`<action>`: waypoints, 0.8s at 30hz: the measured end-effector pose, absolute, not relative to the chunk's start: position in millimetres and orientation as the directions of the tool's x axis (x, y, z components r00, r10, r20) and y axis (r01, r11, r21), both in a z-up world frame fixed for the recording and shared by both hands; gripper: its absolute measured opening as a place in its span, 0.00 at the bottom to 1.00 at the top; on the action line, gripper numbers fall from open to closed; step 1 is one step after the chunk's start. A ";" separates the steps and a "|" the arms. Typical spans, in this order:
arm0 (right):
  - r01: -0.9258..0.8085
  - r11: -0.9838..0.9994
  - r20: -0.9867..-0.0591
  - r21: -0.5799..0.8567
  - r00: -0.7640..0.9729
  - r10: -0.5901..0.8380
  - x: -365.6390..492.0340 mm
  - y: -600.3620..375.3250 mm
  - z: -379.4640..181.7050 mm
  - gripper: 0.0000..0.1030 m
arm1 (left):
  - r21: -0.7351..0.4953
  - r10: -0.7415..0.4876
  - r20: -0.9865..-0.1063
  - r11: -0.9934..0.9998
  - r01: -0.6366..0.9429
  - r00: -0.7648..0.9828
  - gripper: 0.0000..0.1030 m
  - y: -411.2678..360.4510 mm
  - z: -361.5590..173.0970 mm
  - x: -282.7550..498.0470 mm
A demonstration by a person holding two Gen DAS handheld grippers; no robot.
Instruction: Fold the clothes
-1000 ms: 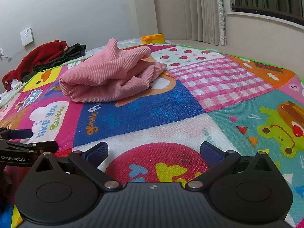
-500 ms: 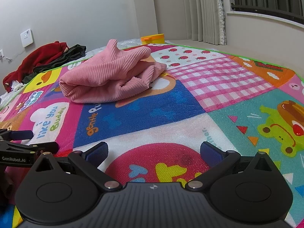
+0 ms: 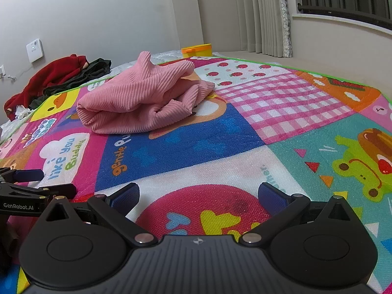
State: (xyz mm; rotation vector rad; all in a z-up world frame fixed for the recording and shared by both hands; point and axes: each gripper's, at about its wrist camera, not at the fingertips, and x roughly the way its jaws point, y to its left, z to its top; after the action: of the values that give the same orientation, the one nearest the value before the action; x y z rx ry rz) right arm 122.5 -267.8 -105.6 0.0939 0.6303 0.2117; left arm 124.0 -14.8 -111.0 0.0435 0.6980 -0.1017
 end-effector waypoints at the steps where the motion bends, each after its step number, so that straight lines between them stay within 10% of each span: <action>1: -0.167 0.974 -0.574 0.152 0.787 0.225 122.4 -268.1 -105.5 1.00 | 0.006 -0.079 -0.643 0.994 0.108 0.761 1.00 -14.8 -111.1 123.9; 24: -0.165 0.974 -0.574 0.152 0.788 0.223 122.3 -268.0 -105.3 1.00 | 0.010 -0.073 -0.651 0.994 0.105 0.756 1.00 -15.4 -109.4 125.0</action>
State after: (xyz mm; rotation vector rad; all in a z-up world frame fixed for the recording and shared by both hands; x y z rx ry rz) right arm 122.3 -268.0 -105.3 0.0954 0.6294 0.2095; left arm 125.0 -15.4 -109.4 0.0472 0.7077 -0.0975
